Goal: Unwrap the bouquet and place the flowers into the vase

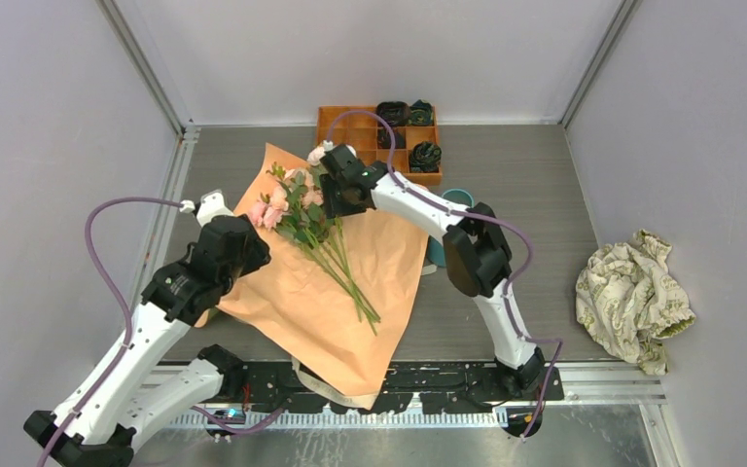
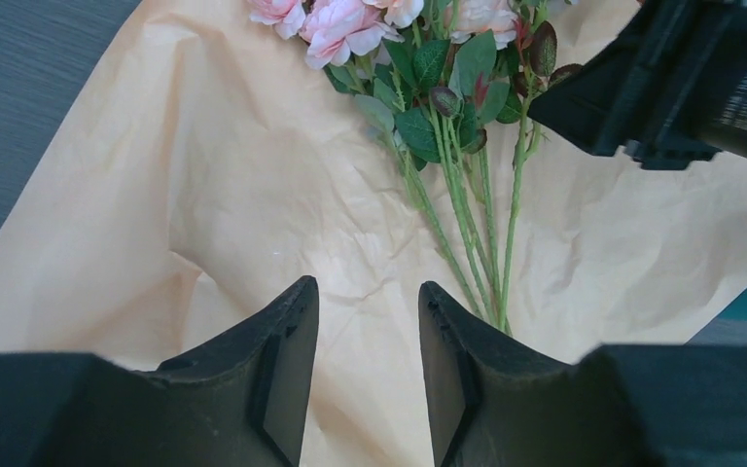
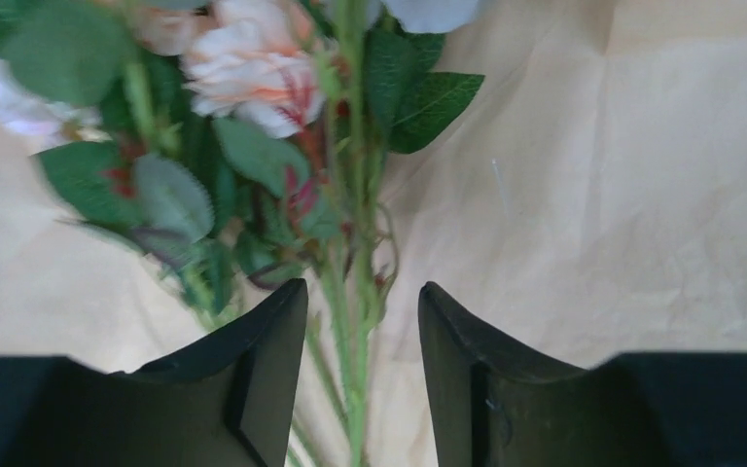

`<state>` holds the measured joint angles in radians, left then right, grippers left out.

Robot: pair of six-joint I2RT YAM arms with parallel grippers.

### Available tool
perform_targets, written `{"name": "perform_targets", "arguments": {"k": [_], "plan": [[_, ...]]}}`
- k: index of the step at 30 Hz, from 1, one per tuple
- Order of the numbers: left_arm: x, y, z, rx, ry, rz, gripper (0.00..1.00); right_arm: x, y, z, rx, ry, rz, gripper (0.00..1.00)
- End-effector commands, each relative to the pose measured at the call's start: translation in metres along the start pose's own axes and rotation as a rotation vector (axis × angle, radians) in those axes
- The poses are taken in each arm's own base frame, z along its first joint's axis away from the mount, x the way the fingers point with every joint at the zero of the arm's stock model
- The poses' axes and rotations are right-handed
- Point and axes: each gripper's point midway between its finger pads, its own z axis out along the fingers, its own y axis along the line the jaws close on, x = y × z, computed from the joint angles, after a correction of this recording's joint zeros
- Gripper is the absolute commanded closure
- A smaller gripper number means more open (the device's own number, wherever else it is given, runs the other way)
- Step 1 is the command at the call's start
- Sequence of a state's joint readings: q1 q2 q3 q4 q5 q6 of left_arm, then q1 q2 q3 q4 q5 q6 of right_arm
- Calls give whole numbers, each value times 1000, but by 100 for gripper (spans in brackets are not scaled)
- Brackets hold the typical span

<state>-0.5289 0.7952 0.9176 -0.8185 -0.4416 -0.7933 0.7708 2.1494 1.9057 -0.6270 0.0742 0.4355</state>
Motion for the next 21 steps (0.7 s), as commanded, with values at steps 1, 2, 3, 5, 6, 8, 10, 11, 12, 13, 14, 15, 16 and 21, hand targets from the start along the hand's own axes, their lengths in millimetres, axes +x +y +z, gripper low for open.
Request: {"name": "perform_targets", "arguments": {"k": [1,2,3,5,6,8,10,11,12,13,14,15,16,21], "plan": [[-14,0,-11,26,-49,25,56,-16,-16,7,84,-10,-7,50],[-13,2,-11,26,-51,26,56,-19,-18,9,96,-15,-11,50],[-11,4,-11,23,-52,27,56,-19,-20,15,107,-8,-16,50],[-9,7,-11,19,-53,27,55,-22,-23,19,116,2,-16,50],[-7,9,-11,16,-53,28,55,-22,-23,20,118,6,-16,49],[-6,11,-11,11,-53,26,55,-22,-23,24,115,12,-16,49],[-4,13,-10,6,-53,24,55,-21,-23,28,110,16,-14,49],[-3,13,-9,8,-51,23,55,-20,-24,31,108,22,-13,52],[-2,13,-9,7,-50,21,55,-19,-25,35,107,27,-10,55],[-1,13,-8,8,-46,22,55,-17,-26,38,105,36,-7,58],[0,13,-7,8,-43,21,55,-15,-26,42,101,45,-1,61],[0,12,-7,9,-40,20,54,-14,-26,46,92,55,5,63],[1,12,-7,9,-36,21,55,-12,-25,50,84,65,11,64],[3,13,-6,7,-31,20,55,-8,-27,64,59,92,38,74]]}}
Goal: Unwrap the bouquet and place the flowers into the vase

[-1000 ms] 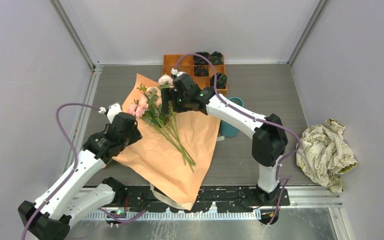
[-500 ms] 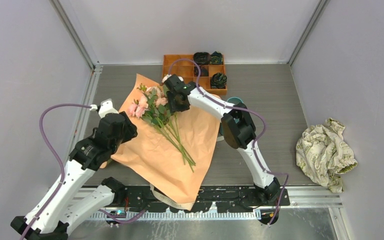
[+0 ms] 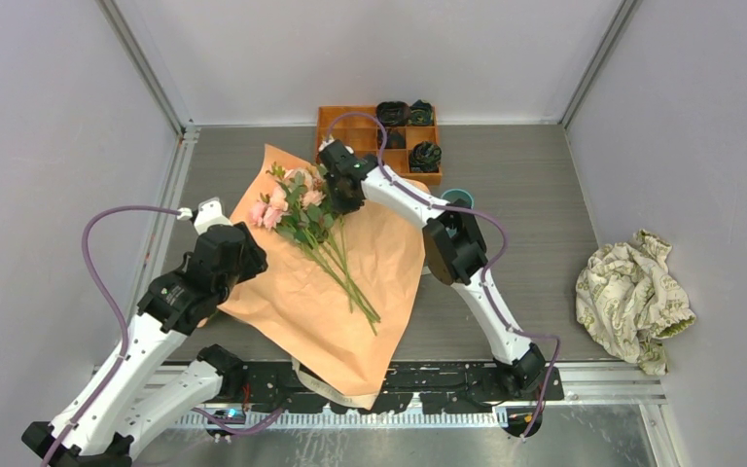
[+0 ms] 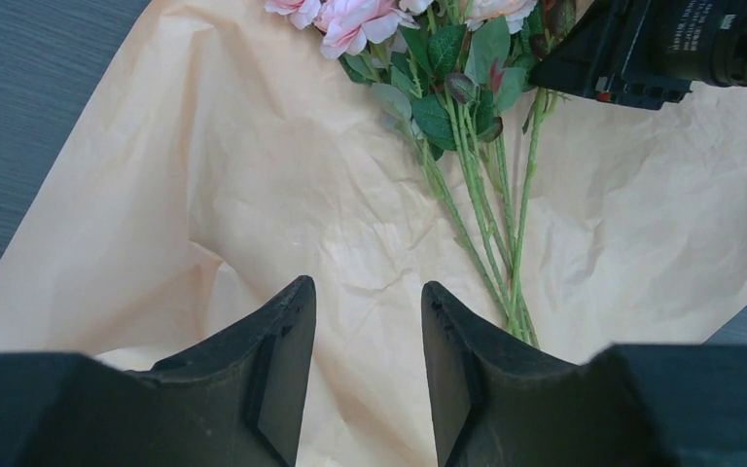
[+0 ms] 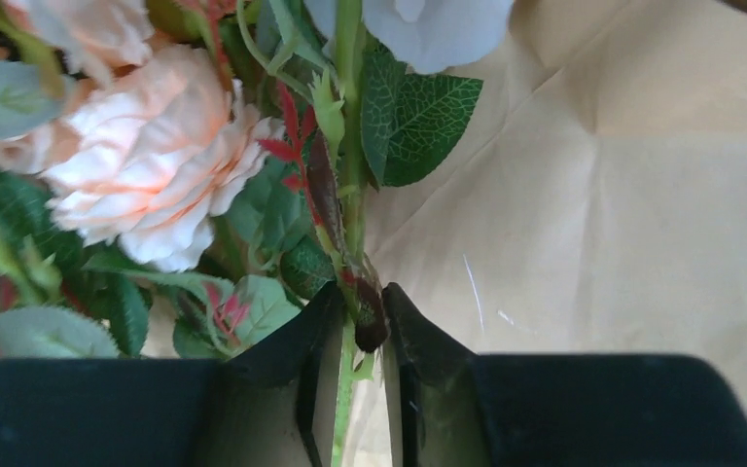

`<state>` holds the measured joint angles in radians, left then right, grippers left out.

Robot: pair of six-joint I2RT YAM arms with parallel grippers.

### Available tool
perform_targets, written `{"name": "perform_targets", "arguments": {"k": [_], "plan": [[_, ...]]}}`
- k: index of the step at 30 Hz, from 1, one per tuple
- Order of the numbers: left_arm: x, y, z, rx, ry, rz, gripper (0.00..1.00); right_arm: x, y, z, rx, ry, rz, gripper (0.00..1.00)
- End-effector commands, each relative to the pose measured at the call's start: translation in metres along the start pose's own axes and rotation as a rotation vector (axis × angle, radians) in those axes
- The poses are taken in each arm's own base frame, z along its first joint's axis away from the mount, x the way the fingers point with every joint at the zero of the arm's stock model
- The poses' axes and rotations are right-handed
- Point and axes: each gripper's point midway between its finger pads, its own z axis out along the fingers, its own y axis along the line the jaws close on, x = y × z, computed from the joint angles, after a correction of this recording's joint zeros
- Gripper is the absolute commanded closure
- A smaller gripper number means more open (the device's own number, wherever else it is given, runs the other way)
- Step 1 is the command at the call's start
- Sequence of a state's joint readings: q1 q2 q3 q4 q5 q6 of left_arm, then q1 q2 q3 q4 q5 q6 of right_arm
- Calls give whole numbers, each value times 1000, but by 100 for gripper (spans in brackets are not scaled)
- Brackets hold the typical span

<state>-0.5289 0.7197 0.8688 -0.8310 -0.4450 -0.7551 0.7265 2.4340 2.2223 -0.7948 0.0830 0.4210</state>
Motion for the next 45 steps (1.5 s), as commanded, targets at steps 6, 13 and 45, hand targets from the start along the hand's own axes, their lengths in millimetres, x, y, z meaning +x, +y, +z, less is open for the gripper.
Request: {"name": "perform_targets", "arguments": {"k": [6,13,45], "plan": [[-3,3,0,-7,-20,-11,55,-25,3,-11,-56,-50,34,99],[-5,1,-3,5,-25,-19,55,-80,4,-108,-64,-266,7,99],[-2,-36,11,130,16,-47,55,-126,-138,-498,510,-1333,-124,99]]}}
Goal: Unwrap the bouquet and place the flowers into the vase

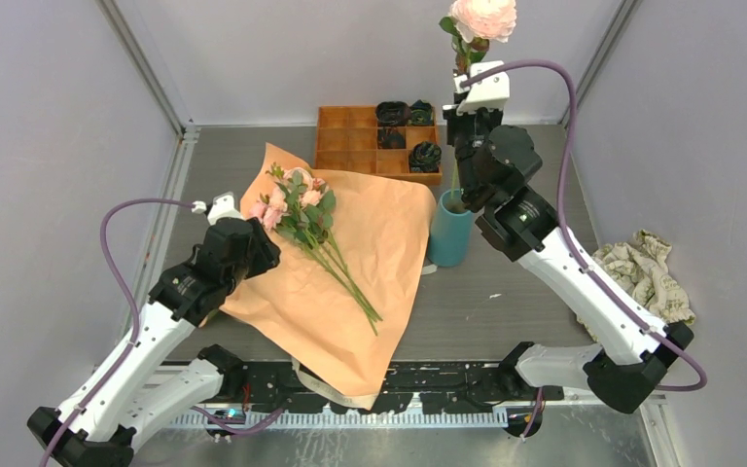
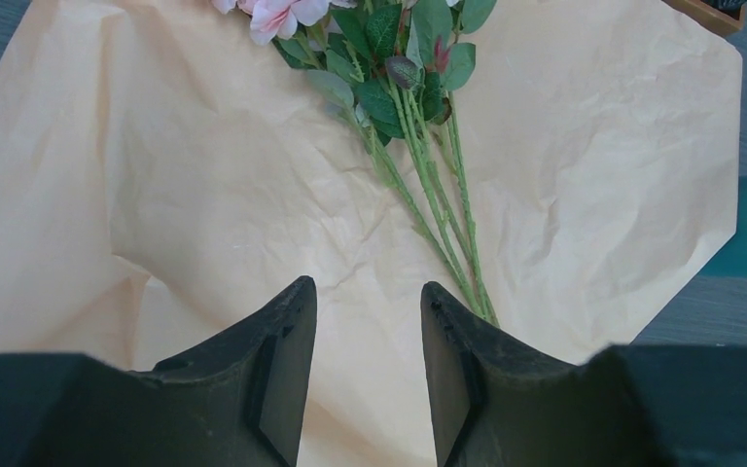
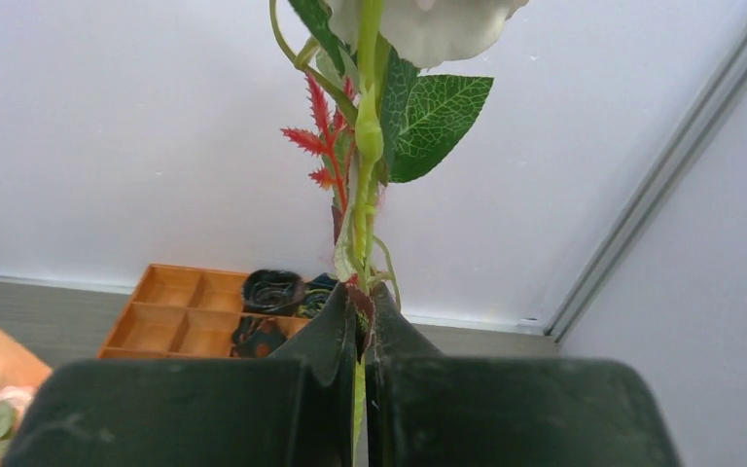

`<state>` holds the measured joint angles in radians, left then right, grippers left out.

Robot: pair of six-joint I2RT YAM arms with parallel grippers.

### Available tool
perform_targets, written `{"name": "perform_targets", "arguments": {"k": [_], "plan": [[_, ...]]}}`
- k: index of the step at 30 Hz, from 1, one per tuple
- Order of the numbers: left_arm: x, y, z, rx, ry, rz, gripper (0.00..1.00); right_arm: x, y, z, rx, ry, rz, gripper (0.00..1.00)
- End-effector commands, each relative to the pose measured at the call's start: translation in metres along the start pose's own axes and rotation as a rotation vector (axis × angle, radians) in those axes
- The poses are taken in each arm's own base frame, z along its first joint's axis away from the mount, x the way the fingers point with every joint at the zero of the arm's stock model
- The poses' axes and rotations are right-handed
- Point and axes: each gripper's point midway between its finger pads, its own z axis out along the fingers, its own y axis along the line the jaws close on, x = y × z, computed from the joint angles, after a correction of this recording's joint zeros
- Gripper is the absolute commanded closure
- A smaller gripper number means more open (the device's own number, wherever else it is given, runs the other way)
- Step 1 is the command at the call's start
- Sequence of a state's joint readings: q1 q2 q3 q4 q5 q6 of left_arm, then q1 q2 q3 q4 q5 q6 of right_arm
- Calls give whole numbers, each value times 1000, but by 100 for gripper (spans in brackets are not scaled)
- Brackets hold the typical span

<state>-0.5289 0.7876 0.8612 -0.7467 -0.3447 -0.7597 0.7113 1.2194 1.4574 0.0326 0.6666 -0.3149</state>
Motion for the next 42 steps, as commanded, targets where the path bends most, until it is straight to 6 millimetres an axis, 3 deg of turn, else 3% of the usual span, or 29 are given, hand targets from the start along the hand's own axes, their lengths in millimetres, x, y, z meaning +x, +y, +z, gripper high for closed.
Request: {"name": "perform_targets", "arguments": {"k": [1,6,14,16,21,24,32,35,38,39,42], "plan": [[-10,-10,-1,49,-44,-37,55,-23,-18,5,101,-94,-23,99],[-8,-6,-2,42,-49,-42,55,3,-14,0,98,-53,8,99],[-3,-18,10,76,-20,-38,54,77,-13,-28,93,59,77,97],[1,-24,16,87,0,-40,54,94,-16,-34,113,87,77,88],[2,-38,32,106,29,-43,52,116,-20,-47,123,114,97,50],[-3,-49,40,112,37,-36,51,117,-25,-52,131,123,103,38],[-3,-67,76,62,99,-19,50,96,-48,-79,136,95,254,1],[-5,-68,90,22,107,-1,51,85,-46,-91,60,86,296,3],[-3,-66,105,-23,117,14,51,68,-43,-106,-36,40,386,26],[0,-65,110,-39,124,15,51,62,-43,-110,-57,26,410,30],[12,-62,129,-79,153,12,53,54,-45,-118,-83,19,441,31]]}}
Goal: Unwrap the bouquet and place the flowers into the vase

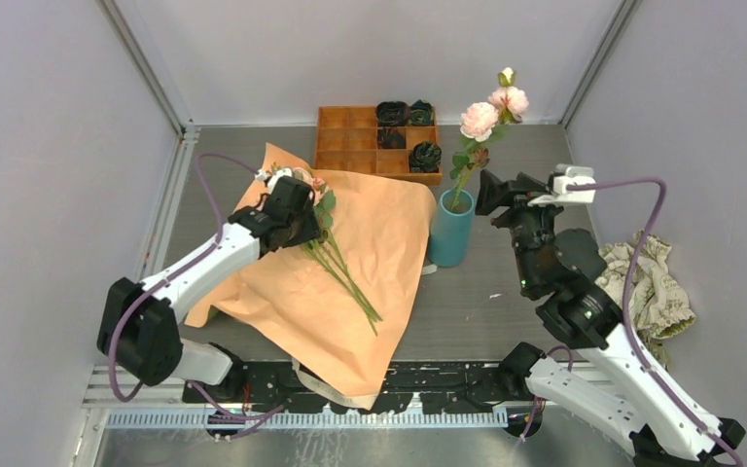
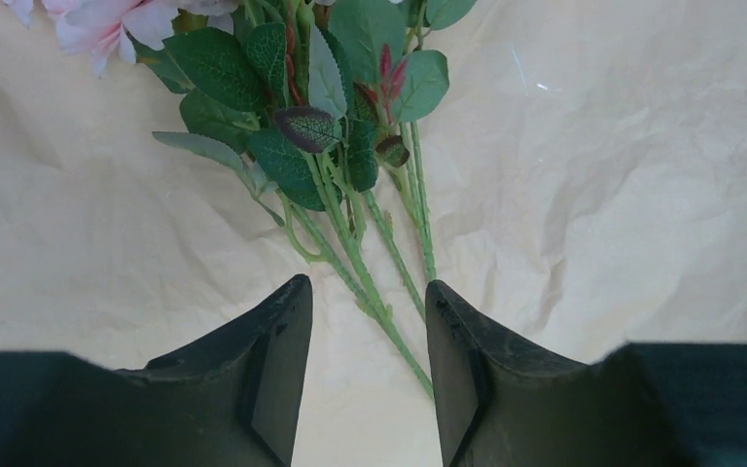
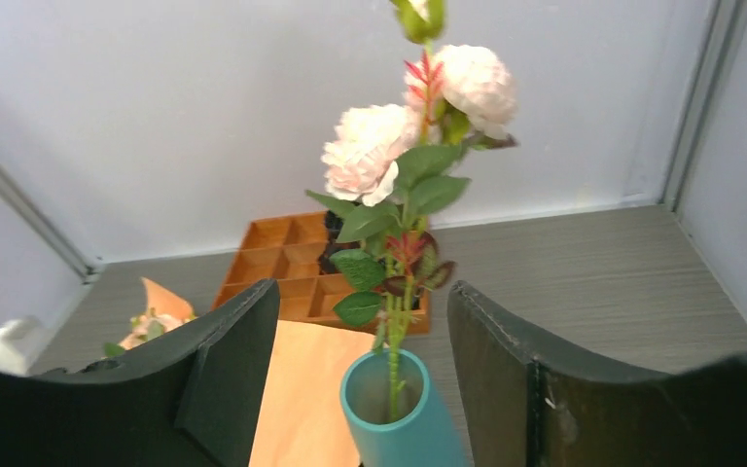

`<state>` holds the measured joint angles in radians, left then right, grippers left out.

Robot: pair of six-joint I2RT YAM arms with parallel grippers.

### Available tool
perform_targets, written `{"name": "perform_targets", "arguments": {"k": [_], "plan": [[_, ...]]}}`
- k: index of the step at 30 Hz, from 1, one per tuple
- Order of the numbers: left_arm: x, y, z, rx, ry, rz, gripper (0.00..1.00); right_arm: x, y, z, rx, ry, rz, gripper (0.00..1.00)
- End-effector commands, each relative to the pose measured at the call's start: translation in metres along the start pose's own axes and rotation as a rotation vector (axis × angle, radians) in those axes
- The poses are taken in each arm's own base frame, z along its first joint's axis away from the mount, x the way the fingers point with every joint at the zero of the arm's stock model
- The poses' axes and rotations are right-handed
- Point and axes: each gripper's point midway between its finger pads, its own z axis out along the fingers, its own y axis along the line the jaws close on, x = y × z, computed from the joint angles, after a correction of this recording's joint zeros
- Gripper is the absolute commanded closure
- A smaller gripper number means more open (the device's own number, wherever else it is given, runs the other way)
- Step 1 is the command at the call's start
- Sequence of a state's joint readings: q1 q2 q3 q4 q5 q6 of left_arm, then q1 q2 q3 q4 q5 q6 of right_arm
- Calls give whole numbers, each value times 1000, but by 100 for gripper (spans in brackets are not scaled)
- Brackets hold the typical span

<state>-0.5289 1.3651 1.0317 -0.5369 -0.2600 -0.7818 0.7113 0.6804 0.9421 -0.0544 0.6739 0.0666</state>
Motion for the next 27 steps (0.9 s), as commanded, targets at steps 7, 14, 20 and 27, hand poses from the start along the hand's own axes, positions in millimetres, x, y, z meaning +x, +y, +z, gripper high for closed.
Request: {"name": "perform_targets", "arguments": {"k": [7,14,20,27], "plan": [[-7,-11,47,-59,7,10,57,-10,13,-12,-95,13,96,31],[0,-8,70,-100,42,29,59,-2,21,-9,-114,40,116,31],[16,3,85,-125,106,15,62,-1,18,-10,-100,42,111,31],[24,11,91,-131,118,0,68,2,18,-9,-95,49,118,31]]}}
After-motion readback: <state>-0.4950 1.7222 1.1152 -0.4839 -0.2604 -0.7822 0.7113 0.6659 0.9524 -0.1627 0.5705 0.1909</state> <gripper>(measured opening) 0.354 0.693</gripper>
